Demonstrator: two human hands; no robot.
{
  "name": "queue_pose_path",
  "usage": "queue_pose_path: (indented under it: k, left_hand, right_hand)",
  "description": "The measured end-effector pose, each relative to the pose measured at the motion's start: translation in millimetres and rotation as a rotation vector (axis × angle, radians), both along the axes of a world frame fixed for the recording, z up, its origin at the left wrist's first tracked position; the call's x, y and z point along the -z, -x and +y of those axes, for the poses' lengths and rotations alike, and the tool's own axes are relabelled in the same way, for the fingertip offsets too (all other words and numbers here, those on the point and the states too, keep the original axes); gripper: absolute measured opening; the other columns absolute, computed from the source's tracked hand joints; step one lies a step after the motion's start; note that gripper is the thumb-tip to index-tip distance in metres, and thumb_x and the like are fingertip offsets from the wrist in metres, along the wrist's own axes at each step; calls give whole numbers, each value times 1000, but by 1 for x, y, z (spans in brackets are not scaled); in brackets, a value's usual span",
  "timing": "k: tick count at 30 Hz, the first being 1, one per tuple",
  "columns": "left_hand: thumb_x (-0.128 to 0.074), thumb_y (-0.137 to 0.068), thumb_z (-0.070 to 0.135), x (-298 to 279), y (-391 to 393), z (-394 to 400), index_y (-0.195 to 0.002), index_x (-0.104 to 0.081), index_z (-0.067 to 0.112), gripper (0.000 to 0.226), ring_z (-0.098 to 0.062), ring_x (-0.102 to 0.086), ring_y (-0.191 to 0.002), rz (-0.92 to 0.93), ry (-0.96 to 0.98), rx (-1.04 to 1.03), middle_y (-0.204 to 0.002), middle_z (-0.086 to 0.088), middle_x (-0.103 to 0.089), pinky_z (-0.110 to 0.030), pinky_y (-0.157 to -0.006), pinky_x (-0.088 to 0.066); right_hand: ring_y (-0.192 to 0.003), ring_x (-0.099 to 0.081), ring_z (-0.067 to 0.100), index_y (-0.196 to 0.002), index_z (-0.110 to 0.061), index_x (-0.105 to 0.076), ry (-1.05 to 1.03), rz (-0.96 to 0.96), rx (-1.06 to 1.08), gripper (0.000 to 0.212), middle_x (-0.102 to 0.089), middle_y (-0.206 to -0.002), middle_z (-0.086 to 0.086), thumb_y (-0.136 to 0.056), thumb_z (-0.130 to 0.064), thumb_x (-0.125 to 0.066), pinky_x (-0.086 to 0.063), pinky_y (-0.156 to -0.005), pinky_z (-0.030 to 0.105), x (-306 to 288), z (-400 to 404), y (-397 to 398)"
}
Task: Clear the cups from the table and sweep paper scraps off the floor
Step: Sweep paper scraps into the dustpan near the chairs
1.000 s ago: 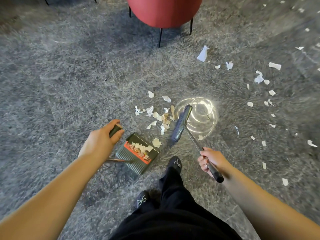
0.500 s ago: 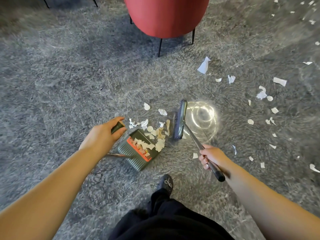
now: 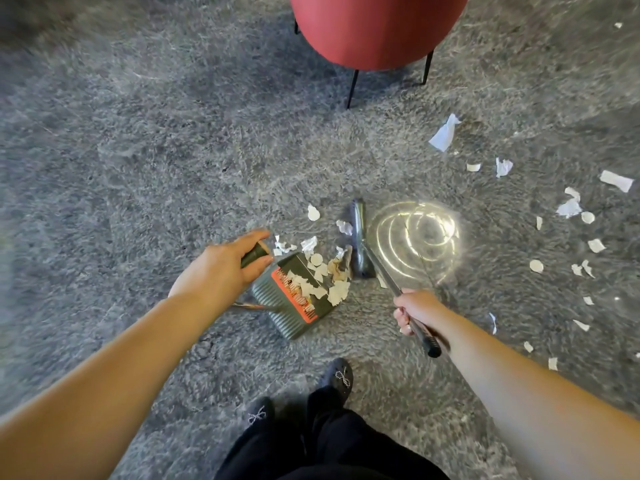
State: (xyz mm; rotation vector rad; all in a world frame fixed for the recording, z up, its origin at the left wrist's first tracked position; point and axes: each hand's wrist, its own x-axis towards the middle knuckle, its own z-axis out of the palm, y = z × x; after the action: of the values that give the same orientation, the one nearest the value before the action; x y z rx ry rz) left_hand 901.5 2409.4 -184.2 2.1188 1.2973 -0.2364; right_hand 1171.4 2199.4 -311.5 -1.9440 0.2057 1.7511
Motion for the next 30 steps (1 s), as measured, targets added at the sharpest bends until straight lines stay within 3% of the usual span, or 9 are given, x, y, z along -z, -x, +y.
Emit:
queue_pose_path:
  k: [7,12,15,17,19,21,24,27,30]
  left_hand:
    - [-50,-93,56,3,1,12,-138,-41,51,46,-11,-59,-63,-18,28,18,-85,9,-63,-28,-53,-45]
    - [-52,-95,51,5,5,18,-141,-42,45,47,-16,-61,-76,-90,42,34,-116,2,-66,-30,-63,-49]
    - [-52,-96,47,7,10,13,-144,-40,42,49,-17,-58,-77,-104,37,63,-121,1,-64,-28,-64,-44]
    - [-52,-99,42,8,13,10,-145,-40,40,48,-7,-59,-75,-121,47,59,-123,3,-64,-22,-61,-43]
    - [-52,-99,42,8,17,7,-147,-38,39,49,-6,-63,-85,-134,51,63,-128,4,-63,-20,-65,-44]
    - [-49,-98,49,6,23,6,-147,-36,41,52,-19,-64,-87,-128,46,90,-123,1,-64,-28,-67,-46]
    - [-49,-95,54,3,38,13,-144,-35,49,51,-13,-59,-67,-106,68,131,-103,3,-66,-29,-57,-45]
    - [-50,-92,57,2,59,26,-140,-37,54,50,-19,-63,-83,-70,72,231,-114,1,-68,-32,-70,-50]
    - [-39,-76,76,-3,79,35,-136,-38,60,62,-18,-63,-102,-35,134,348,-124,6,-64,-36,-85,-53]
  right_hand:
    - [-38,-35,10,-135,-28,-33,-97,145,77,44,-39,-52,-1,-98,-2,-35,-31,-35,21,-2,-3,60]
    - [-33,-33,8,-142,-15,-28,-94,197,120,45,-36,-49,-2,-100,0,-31,-29,-34,17,-17,-4,107]
    - [-33,-33,8,-143,-19,-28,-91,194,131,48,-37,-51,-2,-99,0,-32,-29,-33,18,-28,-5,134]
    - [-33,-32,8,-142,-16,-28,-93,217,177,45,-36,-51,-2,-100,-1,-30,-27,-33,17,-35,-6,147]
    - [-33,-31,7,-141,-13,-27,-94,236,239,42,-35,-52,-1,-101,-1,-28,-25,-33,15,-43,-7,159]
    - [-33,-31,7,-141,-12,-28,-104,222,276,41,-34,-54,-1,-101,-2,-26,-25,-34,15,-53,-10,169]
    - [-33,-30,6,-142,-11,-24,-119,208,327,41,-32,-56,-1,-102,-4,-26,-25,-34,13,-68,-21,177]
    - [-32,-28,5,-144,-7,-18,-136,199,349,41,-28,-60,0,-103,-6,-24,-24,-33,13,-86,-33,175]
    - [-32,-26,6,-144,-8,-19,-138,128,340,40,-27,-60,0,-104,-8,-24,-23,-34,13,-95,-47,171]
